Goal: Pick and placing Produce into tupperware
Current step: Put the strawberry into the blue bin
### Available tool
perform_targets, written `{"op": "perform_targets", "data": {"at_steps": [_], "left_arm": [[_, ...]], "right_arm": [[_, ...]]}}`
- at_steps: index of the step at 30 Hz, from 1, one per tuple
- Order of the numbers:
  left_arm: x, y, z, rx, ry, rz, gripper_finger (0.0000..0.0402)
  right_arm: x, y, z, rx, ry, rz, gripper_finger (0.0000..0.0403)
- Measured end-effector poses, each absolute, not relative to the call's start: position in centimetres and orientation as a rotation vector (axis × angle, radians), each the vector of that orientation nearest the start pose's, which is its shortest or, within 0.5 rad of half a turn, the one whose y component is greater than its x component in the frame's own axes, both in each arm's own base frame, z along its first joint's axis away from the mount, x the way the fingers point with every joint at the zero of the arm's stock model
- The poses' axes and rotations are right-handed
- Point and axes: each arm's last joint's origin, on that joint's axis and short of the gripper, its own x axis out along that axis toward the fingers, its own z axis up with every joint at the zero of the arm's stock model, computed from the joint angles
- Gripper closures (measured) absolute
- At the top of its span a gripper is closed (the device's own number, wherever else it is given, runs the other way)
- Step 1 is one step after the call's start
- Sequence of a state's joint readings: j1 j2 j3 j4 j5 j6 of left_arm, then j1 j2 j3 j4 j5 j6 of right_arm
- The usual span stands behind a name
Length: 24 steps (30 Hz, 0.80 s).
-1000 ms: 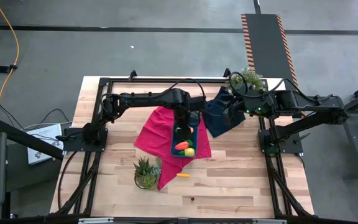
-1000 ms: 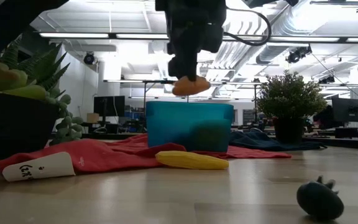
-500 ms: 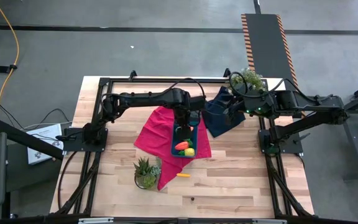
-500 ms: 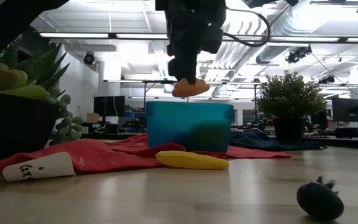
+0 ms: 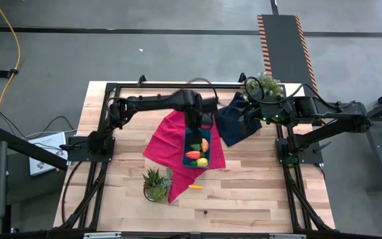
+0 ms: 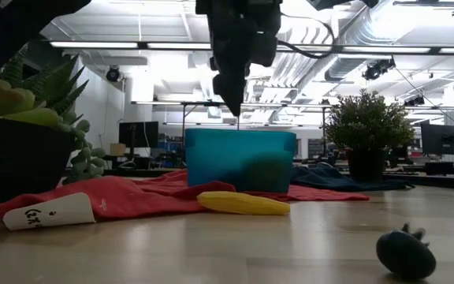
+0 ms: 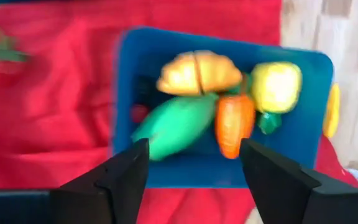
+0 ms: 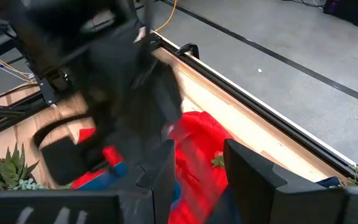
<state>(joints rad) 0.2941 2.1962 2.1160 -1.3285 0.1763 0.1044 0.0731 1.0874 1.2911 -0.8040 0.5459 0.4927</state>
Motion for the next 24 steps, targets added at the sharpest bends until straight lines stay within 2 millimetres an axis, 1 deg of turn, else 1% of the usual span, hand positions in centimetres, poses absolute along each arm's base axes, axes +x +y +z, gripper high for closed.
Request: {"op": "perform_targets", "data": {"at_steps": [7, 11, 15, 17, 21, 24], "left_arm": [[40.9, 16.5, 28.1, -0.287, 1.282, 0.027, 0.0190], [39.9, 18.9, 28.4, -0.296, 1.248, 0.017, 0.0195], [39.0, 21.1, 28.4, -0.287, 1.224, 0.052, 0.0194], [38.7, 22.1, 28.4, -0.310, 1.205, 0.106, 0.0196], [38.3, 23.8, 28.5, -0.424, 1.163, 0.307, 0.0201], [38.0, 24.8, 28.6, -0.512, 1.123, 0.414, 0.0206]], "right_arm": [[20.2, 0.0, 39.3, 0.286, 0.449, -0.587, 0.0273], [20.2, 0.0, 39.3, 0.286, 0.449, -0.587, 0.0273], [20.2, 0.0, 39.3, 0.286, 0.449, -0.587, 0.0273], [20.2, 0.0, 39.3, 0.286, 0.449, -0.587, 0.0273], [20.2, 0.0, 39.3, 0.292, 0.447, -0.588, 0.0273], [20.2, 0.0, 39.3, 0.307, 0.442, -0.592, 0.0273]]}}
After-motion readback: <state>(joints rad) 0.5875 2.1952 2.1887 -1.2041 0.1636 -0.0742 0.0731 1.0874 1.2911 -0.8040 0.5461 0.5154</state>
